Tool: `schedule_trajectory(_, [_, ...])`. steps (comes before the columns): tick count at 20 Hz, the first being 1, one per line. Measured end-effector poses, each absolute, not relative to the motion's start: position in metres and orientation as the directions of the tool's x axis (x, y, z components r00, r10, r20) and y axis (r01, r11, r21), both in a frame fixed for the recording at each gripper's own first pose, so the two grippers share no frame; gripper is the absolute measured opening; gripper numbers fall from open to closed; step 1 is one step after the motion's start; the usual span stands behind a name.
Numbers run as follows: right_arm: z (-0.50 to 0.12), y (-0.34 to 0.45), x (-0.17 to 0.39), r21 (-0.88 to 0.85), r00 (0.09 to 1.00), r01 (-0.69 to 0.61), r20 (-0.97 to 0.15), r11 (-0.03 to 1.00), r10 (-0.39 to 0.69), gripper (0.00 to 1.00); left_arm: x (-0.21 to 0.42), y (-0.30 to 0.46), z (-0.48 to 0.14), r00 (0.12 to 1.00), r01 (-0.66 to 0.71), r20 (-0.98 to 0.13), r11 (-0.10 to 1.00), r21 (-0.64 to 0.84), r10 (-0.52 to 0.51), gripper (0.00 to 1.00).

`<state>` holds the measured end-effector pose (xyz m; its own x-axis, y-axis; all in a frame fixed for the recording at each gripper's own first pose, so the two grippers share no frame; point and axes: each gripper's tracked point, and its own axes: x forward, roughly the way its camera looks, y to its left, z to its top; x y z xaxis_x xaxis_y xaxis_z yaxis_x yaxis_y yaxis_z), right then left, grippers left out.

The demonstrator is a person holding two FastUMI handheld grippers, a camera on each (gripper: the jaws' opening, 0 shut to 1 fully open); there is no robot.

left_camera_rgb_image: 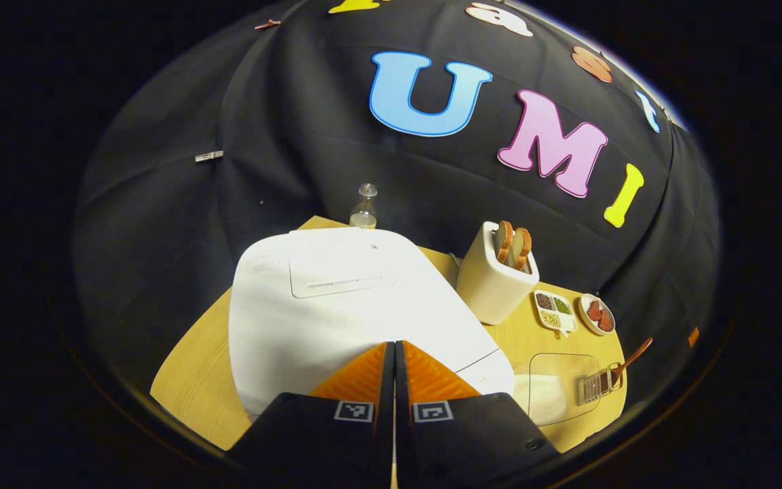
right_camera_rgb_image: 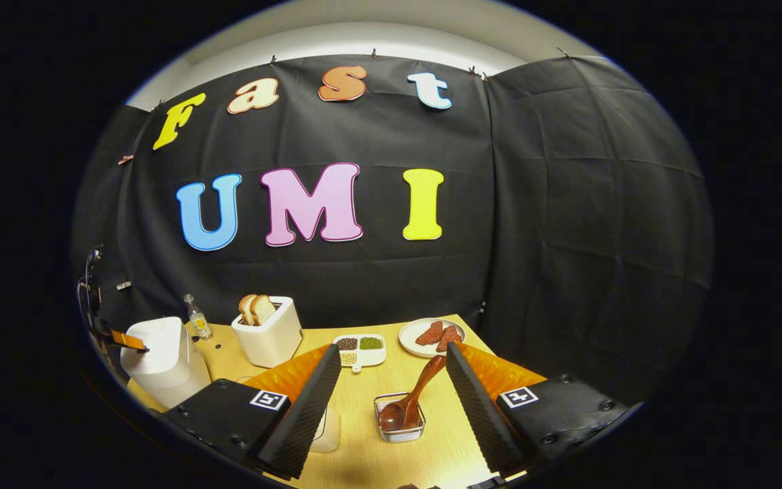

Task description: Close the left gripper, press the button to open the rice cooker; take a wooden spoon from the chopstick holder with the right hand, scoop a spoonful of rice and pour it into the rice cooker, then put the wooden spoon back into the chopstick holder.

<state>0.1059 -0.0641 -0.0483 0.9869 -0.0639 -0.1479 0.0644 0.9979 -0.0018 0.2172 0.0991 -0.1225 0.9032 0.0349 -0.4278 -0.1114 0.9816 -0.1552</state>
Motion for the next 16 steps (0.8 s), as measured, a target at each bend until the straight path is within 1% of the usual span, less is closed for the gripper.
schedule_trajectory(3, [-0.054,-0.066,0.105,0.001,0.985,0.069,-0.157,0.998,-0.068,0.98,0.218,0.101,-0.124,0.904,-0.139,-0.424,0.975,-0.174,0.053,0.08])
schedule_trajectory(4, [-0.055,-0.065,0.104,0.003,0.985,0.066,-0.162,0.998,-0.065,0.97,0.219,0.101,-0.131,0.896,-0.152,-0.441,0.970,-0.189,0.054,0.08])
schedule_trajectory(5, [-0.056,-0.064,0.104,0.006,0.984,0.063,-0.165,0.998,-0.061,0.98,0.217,0.102,-0.124,0.902,-0.158,-0.429,0.967,-0.198,0.060,0.07])
schedule_trajectory(8, [-0.057,-0.064,0.102,0.019,0.984,0.054,-0.173,0.998,-0.050,0.97,0.217,0.100,-0.124,0.898,-0.160,-0.434,0.971,-0.175,0.069,0.08])
schedule_trajectory(9, [-0.056,-0.064,0.102,0.021,0.984,0.051,-0.173,0.998,-0.046,0.97,0.215,0.100,-0.118,0.904,-0.161,-0.421,0.973,-0.165,0.079,0.07])
schedule_trajectory(10, [-0.056,-0.065,0.101,0.020,0.984,0.049,-0.173,0.999,-0.045,0.97,0.212,0.099,-0.107,0.916,-0.164,-0.392,0.974,-0.158,0.090,0.08])
schedule_trajectory(13, [-0.056,-0.070,0.103,0.020,0.983,0.048,-0.177,0.999,-0.043,0.97,0.195,0.099,-0.055,0.957,-0.186,-0.250,0.973,-0.136,0.147,0.07])
schedule_trajectory(14, [-0.056,-0.072,0.105,0.022,0.983,0.049,-0.178,0.999,-0.044,0.97,0.187,0.096,-0.035,0.967,-0.189,-0.203,0.971,-0.147,0.157,0.07])
schedule_trajectory(16, [-0.055,-0.077,0.108,0.022,0.984,0.051,-0.174,0.998,-0.047,0.97,0.170,0.080,-0.010,0.978,-0.175,-0.143,0.970,-0.172,0.151,0.07])
